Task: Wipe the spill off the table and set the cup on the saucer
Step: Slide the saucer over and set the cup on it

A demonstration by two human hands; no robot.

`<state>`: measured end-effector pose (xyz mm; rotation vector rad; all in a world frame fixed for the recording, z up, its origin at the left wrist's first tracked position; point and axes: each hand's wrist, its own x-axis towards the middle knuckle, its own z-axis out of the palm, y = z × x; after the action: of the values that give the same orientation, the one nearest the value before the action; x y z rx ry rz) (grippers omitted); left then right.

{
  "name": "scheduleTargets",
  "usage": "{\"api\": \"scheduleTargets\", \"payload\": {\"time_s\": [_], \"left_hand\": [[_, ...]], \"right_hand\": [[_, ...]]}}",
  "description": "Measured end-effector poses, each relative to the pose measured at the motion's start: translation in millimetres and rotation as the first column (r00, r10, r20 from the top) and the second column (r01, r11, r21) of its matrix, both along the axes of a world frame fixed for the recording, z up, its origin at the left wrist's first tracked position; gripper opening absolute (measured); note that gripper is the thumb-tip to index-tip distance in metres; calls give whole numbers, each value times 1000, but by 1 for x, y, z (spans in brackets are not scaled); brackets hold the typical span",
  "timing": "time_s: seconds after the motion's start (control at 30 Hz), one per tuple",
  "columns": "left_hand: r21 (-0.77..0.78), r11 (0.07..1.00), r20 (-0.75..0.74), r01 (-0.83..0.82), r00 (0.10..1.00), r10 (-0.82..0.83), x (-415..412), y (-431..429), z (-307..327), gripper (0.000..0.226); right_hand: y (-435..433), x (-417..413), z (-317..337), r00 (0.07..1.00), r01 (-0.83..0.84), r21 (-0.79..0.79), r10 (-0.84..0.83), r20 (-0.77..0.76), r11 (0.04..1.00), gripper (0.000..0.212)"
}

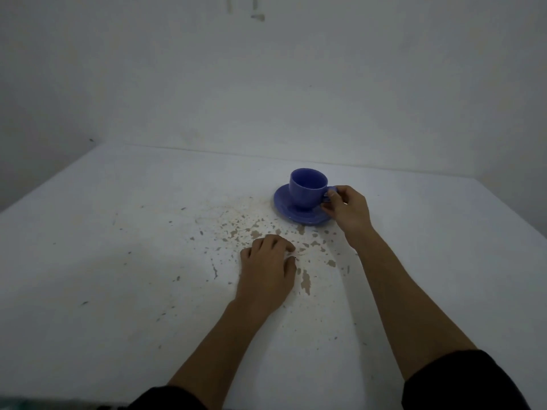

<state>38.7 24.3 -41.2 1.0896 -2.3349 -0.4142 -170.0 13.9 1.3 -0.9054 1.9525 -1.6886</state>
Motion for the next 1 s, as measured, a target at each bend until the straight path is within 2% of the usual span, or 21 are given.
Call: {"api": "scheduleTargets", "payload": {"time_s": [0.37,0.67,1.0], "left_hand": [[-7,1000,-4,-6,1000,6,-1,0,0,20],[12,1000,-1,1,1000,-1,-2,0,1,22],[24,1000,-4,1,1000,-1,-1,1,2,23]], "right_hand": [[-2,-9,-1,999,-43,68,44,-16,997,13],[-11,-17,5,972,-21,158,57,-227,987,24],[-17,-18,6,967,-10,176,55,-249,984,22]]}}
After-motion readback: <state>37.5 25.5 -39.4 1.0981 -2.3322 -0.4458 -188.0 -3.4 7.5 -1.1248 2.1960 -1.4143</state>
